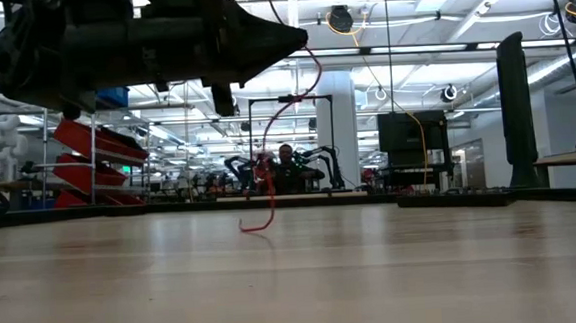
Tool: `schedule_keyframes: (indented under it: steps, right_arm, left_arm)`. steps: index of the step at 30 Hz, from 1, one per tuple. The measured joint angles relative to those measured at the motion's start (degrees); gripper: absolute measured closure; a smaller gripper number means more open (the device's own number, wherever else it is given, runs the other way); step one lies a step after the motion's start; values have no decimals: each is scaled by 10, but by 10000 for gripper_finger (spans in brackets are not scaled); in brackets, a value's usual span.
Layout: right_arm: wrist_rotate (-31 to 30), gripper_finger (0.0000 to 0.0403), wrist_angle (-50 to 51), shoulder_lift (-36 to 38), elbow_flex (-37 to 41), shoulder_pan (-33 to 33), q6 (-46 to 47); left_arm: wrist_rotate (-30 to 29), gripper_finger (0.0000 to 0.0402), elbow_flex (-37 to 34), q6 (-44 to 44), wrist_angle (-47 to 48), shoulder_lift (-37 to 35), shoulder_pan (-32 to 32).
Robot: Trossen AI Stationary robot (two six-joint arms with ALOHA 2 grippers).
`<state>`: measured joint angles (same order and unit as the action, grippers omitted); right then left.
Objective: Coil cords
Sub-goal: Coil the red wire into the spool
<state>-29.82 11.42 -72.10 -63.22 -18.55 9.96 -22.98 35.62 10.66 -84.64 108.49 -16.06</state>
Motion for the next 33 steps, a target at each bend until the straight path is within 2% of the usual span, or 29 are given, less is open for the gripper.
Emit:
schedule_keyframes:
  steps: [12, 17, 26, 33]
  right_arm:
    - [-2, 403, -35, 0, 0, 0, 7]
    - [-3, 403, -55, -1, 0, 1, 5]
    - [-78, 403, -74, -28, 0, 10, 7]
    - [-125, 403, -73, -43, 0, 15, 10]
  left_arm:
    - [-13, 400, 3, 83, 25, 0, 38]
    - [18, 401, 38, 104, 76, 0, 55]
    - [41, 401, 134, 97, 183, 0, 56]
    - [24, 401, 159, 85, 194, 0, 57]
